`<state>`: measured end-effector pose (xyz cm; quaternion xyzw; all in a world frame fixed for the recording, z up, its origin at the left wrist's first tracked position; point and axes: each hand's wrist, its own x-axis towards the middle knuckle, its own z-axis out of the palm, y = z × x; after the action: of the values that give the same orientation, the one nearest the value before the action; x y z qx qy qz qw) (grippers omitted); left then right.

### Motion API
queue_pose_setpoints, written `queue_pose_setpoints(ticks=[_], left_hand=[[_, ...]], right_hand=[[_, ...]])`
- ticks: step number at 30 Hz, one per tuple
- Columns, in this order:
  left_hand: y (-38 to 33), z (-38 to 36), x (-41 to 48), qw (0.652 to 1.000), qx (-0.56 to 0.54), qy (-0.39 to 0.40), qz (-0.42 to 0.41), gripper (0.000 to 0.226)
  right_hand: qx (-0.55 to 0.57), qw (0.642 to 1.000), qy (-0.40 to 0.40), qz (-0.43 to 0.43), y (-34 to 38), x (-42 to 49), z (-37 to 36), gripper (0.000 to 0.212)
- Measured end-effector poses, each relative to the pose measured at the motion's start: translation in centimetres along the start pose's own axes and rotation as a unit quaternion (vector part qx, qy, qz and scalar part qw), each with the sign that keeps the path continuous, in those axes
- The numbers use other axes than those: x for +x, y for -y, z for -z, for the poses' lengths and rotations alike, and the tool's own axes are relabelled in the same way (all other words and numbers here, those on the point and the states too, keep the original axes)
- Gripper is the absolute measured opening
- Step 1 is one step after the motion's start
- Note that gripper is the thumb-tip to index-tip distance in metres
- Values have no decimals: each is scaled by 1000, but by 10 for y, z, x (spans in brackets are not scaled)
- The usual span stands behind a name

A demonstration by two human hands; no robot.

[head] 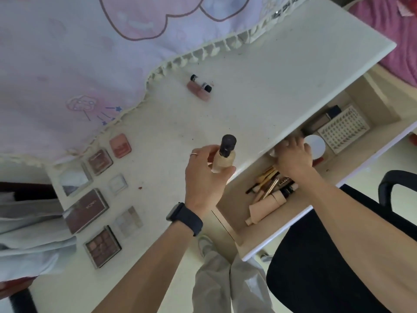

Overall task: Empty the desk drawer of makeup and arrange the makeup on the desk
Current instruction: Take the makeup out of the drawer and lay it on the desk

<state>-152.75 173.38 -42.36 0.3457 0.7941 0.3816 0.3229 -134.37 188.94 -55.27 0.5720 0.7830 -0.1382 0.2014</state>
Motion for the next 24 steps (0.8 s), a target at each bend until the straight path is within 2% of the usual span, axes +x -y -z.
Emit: queue_pose_setpoints(ticks=[6,9,13,15,18,21,24], left_hand=[[9,42,36,997,-20,-61,43,40],[16,58,58,992,-52,-102,51,39],[21,73,88,988,-59,-132,49,34],[25,78,102,987,-58,-139,49,34],[31,84,118,986,-42,-155,50,34],[36,93,132,985,-21,-164,43,27],[43,103,140,984,2,-170,47,27]], right_hand=[[-34,998,-15,44,2,-19,7,45],[51,995,-53,72,2,-47,19,45],[175,981,-12,77,5,-93,37,65],[233,968,-42,84,8,-111,41,60],[384,910,-105,118,24,-127,55,53],[496,856,-59,129,55,-122,77,46],[584,798,-35,142,92,-107,98,18]])
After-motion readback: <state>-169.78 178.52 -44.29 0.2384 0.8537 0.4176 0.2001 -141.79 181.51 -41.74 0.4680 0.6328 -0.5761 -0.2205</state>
